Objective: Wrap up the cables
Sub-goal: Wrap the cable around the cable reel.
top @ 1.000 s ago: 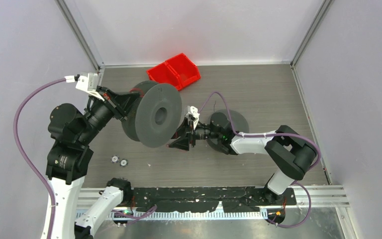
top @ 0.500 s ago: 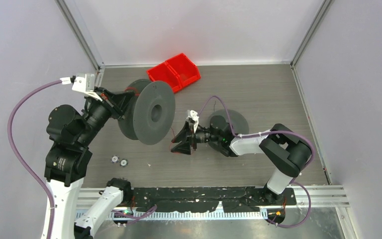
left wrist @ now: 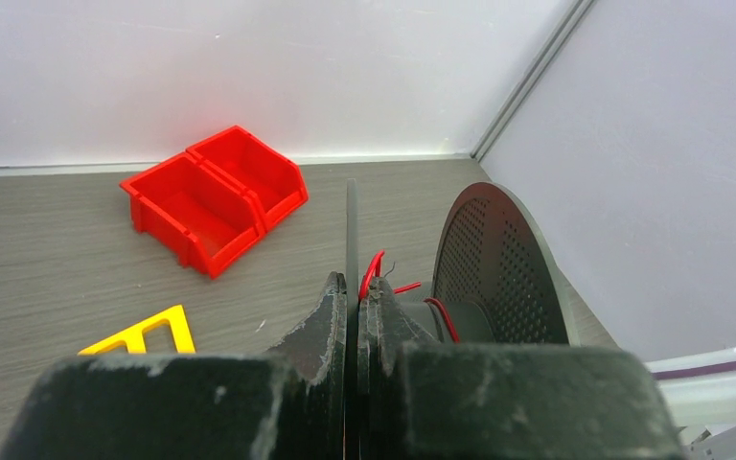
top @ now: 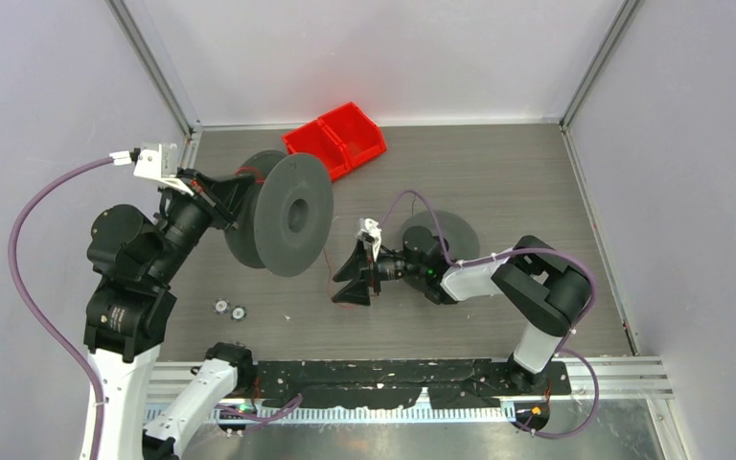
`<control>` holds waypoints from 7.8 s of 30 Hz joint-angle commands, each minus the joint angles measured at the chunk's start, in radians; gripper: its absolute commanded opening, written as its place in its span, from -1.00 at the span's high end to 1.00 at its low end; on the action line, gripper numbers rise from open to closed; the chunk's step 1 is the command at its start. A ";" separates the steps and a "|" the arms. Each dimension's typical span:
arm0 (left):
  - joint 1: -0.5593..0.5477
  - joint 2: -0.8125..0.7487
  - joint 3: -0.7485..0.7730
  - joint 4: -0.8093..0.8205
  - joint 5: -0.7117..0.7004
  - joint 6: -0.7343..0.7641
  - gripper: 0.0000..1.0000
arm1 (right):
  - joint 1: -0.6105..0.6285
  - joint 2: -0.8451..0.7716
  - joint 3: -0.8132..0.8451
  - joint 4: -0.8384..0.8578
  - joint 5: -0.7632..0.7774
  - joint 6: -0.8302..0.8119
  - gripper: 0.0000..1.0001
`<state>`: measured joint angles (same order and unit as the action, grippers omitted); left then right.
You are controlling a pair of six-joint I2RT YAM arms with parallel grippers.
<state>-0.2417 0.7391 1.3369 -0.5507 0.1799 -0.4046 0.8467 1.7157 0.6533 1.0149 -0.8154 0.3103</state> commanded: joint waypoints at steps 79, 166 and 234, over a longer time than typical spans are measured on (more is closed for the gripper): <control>0.131 0.024 -0.180 -0.040 0.237 -0.049 1.00 | -0.320 -0.060 0.663 -0.625 0.026 -0.018 0.89; -0.044 0.322 -0.271 0.009 0.132 0.488 1.00 | 0.071 -0.112 0.610 -0.822 0.291 -0.575 0.89; -0.140 0.402 -0.272 -0.080 -0.600 -0.589 1.00 | 0.183 -0.021 0.422 -0.801 0.684 -0.304 0.89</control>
<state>-0.3649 1.1511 1.0401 -0.7551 -0.4232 -0.9741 1.0206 1.6432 1.1294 0.2348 -0.1101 0.0238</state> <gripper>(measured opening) 0.032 0.069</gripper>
